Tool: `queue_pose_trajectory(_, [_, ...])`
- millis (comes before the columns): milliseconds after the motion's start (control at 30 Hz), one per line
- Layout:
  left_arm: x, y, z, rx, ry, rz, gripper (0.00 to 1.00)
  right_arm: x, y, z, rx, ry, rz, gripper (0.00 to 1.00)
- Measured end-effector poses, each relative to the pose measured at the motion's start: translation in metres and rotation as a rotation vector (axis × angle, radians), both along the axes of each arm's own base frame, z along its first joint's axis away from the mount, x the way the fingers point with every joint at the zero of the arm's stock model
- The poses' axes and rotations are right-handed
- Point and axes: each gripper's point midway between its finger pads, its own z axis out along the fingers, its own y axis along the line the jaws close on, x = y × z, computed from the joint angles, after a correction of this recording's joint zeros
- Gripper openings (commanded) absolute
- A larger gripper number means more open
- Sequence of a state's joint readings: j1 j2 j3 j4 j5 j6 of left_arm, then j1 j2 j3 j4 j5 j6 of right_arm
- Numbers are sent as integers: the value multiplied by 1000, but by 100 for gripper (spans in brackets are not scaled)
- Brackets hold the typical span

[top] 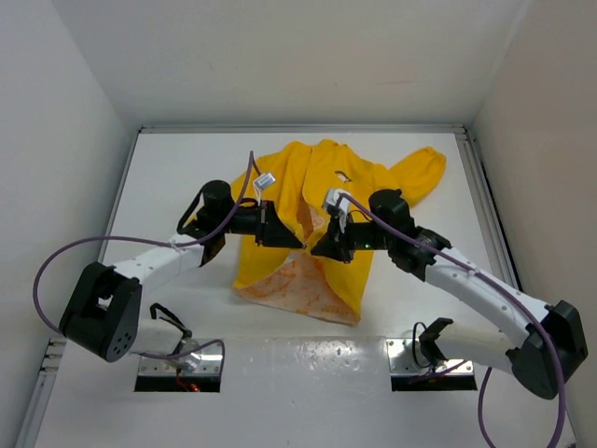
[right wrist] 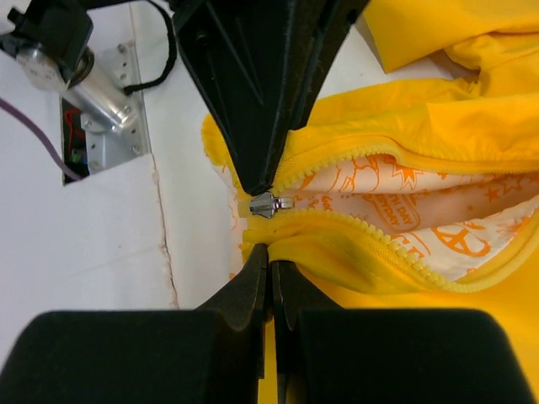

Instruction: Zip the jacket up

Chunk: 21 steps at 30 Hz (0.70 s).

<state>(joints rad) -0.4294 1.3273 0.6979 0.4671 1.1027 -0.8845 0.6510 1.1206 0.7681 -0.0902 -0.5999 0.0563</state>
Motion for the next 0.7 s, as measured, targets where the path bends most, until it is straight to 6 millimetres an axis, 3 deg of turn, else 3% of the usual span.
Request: queue_pose_trajectory(700, [-14, -10, -11, 27, 100, -123, 0, -28, -7, -5, -71, -264, 241, 0])
